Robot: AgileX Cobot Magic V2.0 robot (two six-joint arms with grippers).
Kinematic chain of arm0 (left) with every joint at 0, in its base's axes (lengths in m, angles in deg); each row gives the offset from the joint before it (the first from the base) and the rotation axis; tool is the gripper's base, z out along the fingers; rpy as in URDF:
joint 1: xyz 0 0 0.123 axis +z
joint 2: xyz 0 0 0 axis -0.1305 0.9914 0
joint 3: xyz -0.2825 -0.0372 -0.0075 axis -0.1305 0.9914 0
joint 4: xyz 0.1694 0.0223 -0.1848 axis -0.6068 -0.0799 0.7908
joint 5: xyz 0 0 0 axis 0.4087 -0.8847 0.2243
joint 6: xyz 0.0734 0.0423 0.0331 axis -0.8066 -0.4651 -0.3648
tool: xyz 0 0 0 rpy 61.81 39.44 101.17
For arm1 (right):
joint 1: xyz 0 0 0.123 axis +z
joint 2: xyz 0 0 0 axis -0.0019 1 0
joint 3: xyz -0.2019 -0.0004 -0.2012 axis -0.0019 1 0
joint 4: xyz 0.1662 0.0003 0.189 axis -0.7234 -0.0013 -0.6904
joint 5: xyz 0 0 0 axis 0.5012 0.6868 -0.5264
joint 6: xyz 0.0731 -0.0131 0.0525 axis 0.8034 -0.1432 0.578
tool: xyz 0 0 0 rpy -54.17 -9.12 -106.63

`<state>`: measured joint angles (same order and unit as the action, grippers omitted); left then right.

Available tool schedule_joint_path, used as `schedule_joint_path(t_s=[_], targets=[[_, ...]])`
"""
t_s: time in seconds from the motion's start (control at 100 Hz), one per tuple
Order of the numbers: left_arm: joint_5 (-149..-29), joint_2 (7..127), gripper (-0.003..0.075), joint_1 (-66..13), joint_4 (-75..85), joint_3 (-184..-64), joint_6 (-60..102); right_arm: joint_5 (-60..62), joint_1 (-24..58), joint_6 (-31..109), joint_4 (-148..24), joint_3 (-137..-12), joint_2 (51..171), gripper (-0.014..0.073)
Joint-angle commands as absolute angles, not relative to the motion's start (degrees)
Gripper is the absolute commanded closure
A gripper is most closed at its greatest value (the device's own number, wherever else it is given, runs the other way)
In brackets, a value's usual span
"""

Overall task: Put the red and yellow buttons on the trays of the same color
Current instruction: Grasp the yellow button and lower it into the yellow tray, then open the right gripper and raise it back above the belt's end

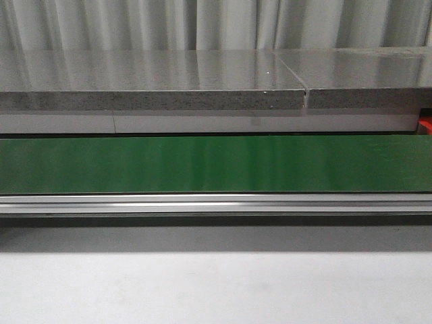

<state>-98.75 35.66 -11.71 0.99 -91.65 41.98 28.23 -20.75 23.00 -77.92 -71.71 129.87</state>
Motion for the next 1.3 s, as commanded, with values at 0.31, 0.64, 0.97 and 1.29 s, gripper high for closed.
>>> schedule_joint_path(t_s=[0.31,0.64,0.97,1.29], targets=[[-95.0,35.8,0.0739,-12.1,2.1,-93.2,42.3,25.0,-36.7,30.2,-78.2,-61.8,114.2,0.0507],[-95.0,35.8,0.0739,-12.1,2.1,-93.2,42.3,12.7,-40.5,34.3,-78.9,-45.2,109.6,0.0507],[-95.0,35.8,0.0739,-12.1,2.1,-93.2,42.3,5.8,-40.5,34.5,-78.2,-44.5,110.4,0.0507],[-95.0,35.8,0.0739,-12.1,2.1,-93.2,42.3,1.1,-42.0,34.6,-78.1,-43.2,114.2,0.0507]])
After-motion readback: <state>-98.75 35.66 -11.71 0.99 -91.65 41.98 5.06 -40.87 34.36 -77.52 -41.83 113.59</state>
